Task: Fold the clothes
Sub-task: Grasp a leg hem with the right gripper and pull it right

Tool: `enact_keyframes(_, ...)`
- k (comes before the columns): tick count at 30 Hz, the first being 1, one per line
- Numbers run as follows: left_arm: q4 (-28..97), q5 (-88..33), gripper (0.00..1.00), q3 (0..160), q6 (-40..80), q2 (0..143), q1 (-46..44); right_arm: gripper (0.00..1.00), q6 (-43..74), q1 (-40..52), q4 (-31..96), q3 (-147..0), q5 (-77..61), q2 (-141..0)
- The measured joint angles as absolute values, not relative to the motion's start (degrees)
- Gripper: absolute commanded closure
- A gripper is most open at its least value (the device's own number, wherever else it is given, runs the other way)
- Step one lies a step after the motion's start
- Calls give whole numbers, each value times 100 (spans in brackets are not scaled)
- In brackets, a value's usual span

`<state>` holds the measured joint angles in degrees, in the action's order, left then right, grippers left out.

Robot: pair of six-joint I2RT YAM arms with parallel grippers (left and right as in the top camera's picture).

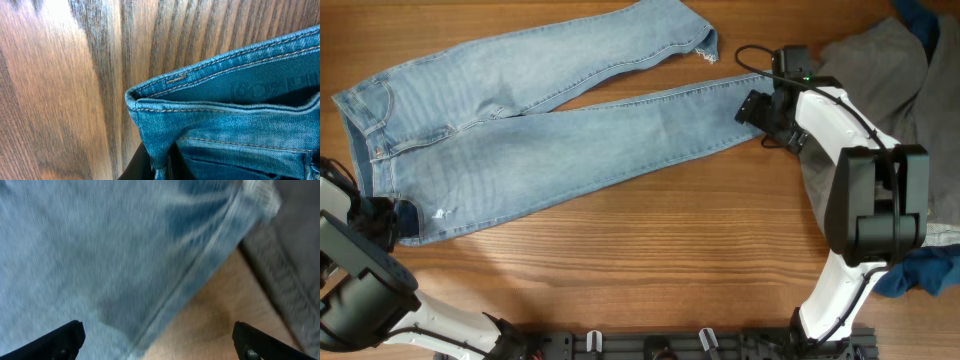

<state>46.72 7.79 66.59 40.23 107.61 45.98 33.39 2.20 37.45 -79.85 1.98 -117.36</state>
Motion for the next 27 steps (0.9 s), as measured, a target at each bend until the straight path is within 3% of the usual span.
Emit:
enact_keyframes(2,4672,781,96,6659,4023,10761,4598,10,3347,154,3505,-7985,200,-11769)
enact_keyframes(3,4672,784,96,6659,4023,10761,4598,22,3361,130,3380,-7985,202,-11795)
enact_keyframes(4,4672,784,96,6659,4023,10761,4598,58,3369,115,3227,-7985,202,-11837)
enact_keyframes(5,4672,786,96,6659,4023,10761,4598,85,3374,106,3098,-7985,246,-11896)
enact_keyframes(6,4670,786,96,6659,4023,10761,4598,96,3382,102,3065,-7985,248,-11904)
enact_keyframes(10,4672,788,96,6659,4023,10761,4598,96,3406,93,3398,-8005,305,-11948)
enact_keyframes(13,4672,792,96,6659,4023,10761,4598,96,3406,93,4657,-8125,316,-11900)
enact_keyframes(15,4670,803,96,6659,4023,10761,4598,96,3527,102,6226,-8084,421,-11891)
enact_keyframes(19,4665,829,96,6659,4023,10761,4604,96,4257,106,7760,-7996,1074,-11821)
enact_keyframes(27,4672,832,96,6657,4023,10761,4604,96,4713,102,8018,-7572,1354,-10899)
